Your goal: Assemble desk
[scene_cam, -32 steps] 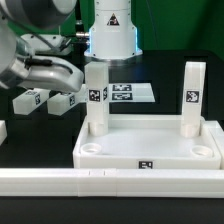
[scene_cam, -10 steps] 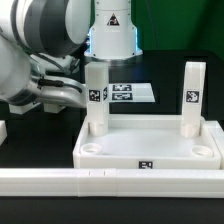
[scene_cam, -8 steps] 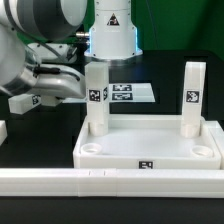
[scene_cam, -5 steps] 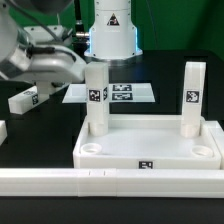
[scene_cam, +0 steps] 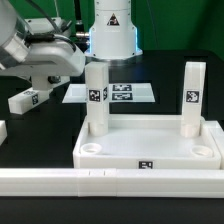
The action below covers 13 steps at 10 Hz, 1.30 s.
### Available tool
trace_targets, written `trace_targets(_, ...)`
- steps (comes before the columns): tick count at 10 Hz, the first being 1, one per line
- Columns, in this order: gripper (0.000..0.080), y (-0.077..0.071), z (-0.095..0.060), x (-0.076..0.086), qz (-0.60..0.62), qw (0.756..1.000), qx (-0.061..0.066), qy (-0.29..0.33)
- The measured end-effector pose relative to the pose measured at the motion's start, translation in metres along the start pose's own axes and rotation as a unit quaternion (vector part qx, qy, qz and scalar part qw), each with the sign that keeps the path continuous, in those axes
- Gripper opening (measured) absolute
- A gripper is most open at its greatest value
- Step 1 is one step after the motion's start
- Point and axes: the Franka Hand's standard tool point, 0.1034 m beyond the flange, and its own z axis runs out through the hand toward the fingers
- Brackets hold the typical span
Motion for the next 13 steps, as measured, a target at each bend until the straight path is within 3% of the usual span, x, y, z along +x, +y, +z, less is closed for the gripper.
trace_targets(3,0.029,-0.016,-0.054,0.013,-0.022,0.994,-0.015,0.106)
trace_targets(4,0.029,-0.016,-0.056,0.02,-0.024,0.988,-0.02,0.152)
trace_targets(6,0.029,-0.013,-0.055,0.019,-0.022,0.979,-0.023,0.204)
trace_targets(7,0.029,-0.014,-0.061,0.025,-0.021,0.97,-0.026,0.242)
trace_targets(9,0.029,-0.032,-0.089,0.034,-0.027,0.952,-0.03,0.302)
trace_targets(11,0.029,-0.056,-0.113,0.047,-0.05,0.922,-0.05,0.38)
trace_targets(12,0.029,-0.058,-0.119,0.052,-0.063,0.895,-0.071,0.436)
trace_targets(13,0.029,-0.054,-0.116,0.051,-0.061,0.883,-0.078,0.458)
